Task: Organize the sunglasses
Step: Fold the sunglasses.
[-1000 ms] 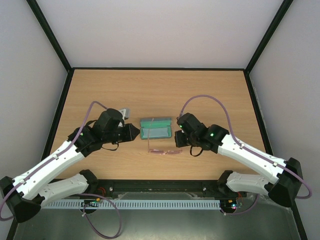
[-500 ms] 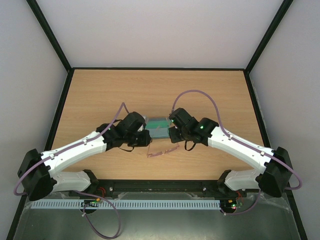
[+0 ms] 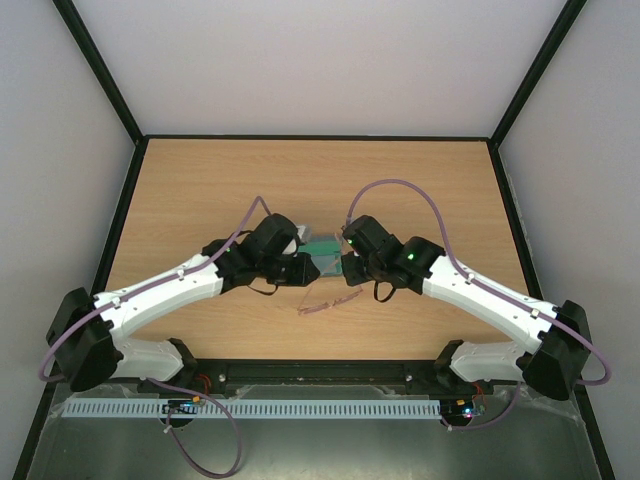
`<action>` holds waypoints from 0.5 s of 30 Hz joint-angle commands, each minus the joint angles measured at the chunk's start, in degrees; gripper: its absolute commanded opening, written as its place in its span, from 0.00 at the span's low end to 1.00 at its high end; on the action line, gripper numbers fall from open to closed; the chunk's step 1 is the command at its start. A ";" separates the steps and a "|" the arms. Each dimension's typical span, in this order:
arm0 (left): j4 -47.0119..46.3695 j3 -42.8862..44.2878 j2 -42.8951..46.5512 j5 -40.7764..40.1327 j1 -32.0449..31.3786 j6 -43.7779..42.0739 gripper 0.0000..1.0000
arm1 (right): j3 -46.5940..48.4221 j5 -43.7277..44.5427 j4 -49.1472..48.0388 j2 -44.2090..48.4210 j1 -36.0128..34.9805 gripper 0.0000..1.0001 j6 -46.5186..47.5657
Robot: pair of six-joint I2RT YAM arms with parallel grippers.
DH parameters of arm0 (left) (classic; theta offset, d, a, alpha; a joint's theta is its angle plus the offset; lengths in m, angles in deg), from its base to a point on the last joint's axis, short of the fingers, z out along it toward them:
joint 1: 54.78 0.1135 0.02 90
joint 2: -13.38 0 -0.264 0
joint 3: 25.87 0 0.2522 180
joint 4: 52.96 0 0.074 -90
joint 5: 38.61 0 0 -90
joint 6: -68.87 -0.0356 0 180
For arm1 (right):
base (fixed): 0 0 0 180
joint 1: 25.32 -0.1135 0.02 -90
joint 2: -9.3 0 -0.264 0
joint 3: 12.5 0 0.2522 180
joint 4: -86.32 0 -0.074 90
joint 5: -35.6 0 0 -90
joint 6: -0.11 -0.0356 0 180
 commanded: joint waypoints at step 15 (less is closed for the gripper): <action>-6.75 1.17 -1.99 6.24 -5.00 -0.37 0.11 | 0.93 2.37 3.48 2.28 3.57 0.01 -0.87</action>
